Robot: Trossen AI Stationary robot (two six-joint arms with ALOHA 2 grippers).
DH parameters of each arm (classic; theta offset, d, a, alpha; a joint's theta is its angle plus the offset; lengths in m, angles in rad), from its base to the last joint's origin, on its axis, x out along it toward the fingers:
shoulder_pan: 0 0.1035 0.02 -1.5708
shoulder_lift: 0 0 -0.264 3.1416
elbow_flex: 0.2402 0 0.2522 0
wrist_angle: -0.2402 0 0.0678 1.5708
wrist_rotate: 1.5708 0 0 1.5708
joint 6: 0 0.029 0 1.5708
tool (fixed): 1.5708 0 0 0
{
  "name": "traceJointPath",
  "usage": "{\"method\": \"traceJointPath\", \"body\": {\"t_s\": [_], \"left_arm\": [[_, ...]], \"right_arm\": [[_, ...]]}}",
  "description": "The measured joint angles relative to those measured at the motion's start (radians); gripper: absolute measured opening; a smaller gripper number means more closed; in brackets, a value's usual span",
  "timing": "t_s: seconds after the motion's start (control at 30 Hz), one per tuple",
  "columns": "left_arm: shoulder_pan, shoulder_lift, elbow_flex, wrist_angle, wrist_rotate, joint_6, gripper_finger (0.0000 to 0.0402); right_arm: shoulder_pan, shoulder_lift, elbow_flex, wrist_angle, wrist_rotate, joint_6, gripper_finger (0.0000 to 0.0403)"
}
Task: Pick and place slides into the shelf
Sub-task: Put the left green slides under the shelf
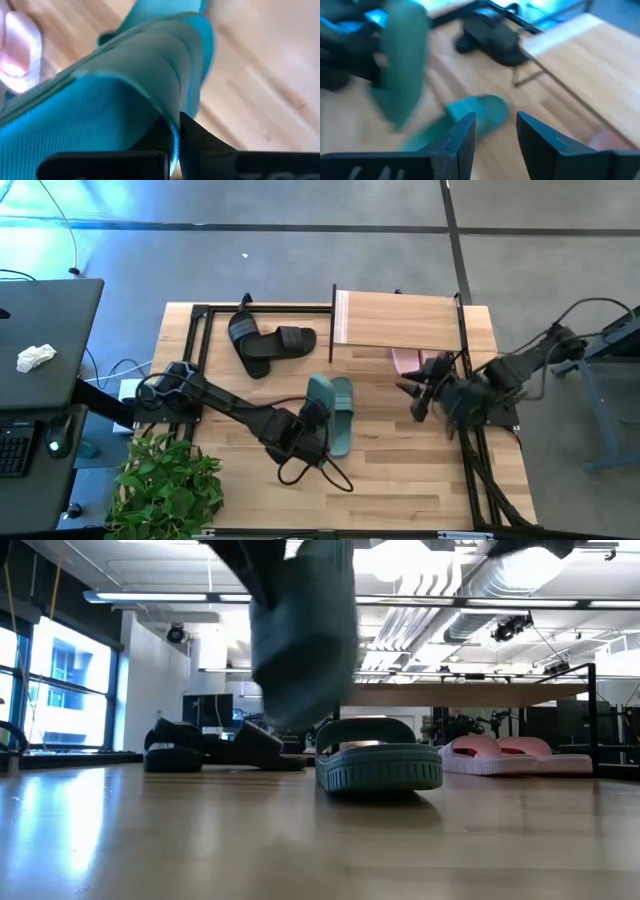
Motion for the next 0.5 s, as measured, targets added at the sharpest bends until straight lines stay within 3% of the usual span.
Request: {"method": "traceJointPath", "body": {"t_s": [0.2,0.5], "left_arm": [[0.000,0.055,0.001,-0.022,-0.085,0.006,0.0000],[0.000,0.078,0.001,-0.054,-0.117,-0.001,0.0000]], "right_arm": [[-0.191,-0.051,0.001,0.294,-0.273,-0.201,0.0130],[-0.446,0.097,0.001,0.452,-0.670,-0.244,0.0171]]}}
